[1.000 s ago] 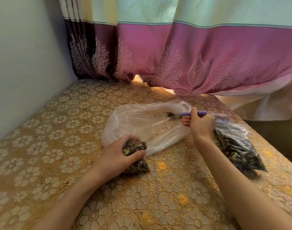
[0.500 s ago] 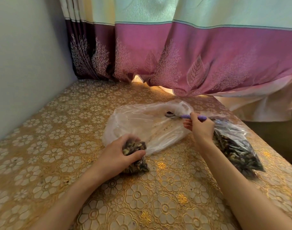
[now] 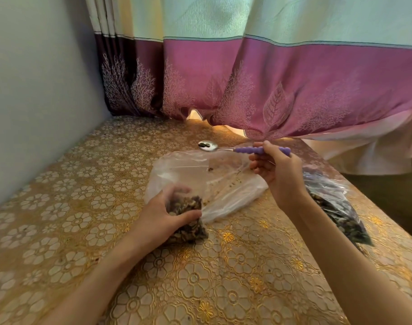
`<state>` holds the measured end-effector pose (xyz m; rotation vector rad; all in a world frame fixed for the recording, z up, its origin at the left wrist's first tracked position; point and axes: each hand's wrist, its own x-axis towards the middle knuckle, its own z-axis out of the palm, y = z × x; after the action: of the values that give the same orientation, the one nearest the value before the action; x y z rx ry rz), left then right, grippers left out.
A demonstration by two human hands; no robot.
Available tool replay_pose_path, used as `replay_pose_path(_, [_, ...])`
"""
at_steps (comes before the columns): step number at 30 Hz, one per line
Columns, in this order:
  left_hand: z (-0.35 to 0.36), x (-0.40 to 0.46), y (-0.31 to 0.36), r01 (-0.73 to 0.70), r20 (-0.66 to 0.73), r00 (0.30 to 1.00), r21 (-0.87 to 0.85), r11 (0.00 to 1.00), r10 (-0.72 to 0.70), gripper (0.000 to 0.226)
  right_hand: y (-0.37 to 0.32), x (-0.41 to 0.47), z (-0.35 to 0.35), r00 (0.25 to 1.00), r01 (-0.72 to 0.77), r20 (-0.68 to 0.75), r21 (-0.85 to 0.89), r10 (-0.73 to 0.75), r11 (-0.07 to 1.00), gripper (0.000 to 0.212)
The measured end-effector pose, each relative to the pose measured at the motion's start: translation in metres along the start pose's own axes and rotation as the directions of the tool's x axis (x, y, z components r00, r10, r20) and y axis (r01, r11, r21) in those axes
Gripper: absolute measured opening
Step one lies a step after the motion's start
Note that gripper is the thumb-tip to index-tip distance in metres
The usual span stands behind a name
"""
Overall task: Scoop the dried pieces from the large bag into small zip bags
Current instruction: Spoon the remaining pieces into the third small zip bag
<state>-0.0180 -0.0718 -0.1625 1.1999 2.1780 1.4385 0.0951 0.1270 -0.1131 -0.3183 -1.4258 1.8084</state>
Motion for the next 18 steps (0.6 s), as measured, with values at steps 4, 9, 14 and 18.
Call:
replay_pose_path(4, [-0.001,0.000,-0.001,0.009,-0.007,1.000,-0.023,1.000,-0.009,0.042,-0.018,-0.007,0.006,0.987,0.070,0.142,-0.004,-0.069,0.998,0.026])
replay_pose_path(9, [-0.001,0.000,-0.004,0.028,-0.004,1.000,-0.040,0.999,-0.028,0.044,-0.024,-0.017,0.007,0.959,0.128,0.264,-0.096,-0.099,0.987,0.018])
replay_pose_path(14, [0.000,0.000,-0.005,0.028,-0.031,0.999,-0.016,0.999,-0.028,0.043,-0.024,-0.019,0.004,0.958,0.135,0.272,-0.132,-0.095,0.982,0.017])
replay_pose_path(18, [-0.001,-0.001,-0.004,0.020,-0.037,0.999,-0.012,1.000,-0.021,0.041,-0.025,-0.018,0.002,0.950,0.153,0.287,-0.078,-0.125,0.985,0.018])
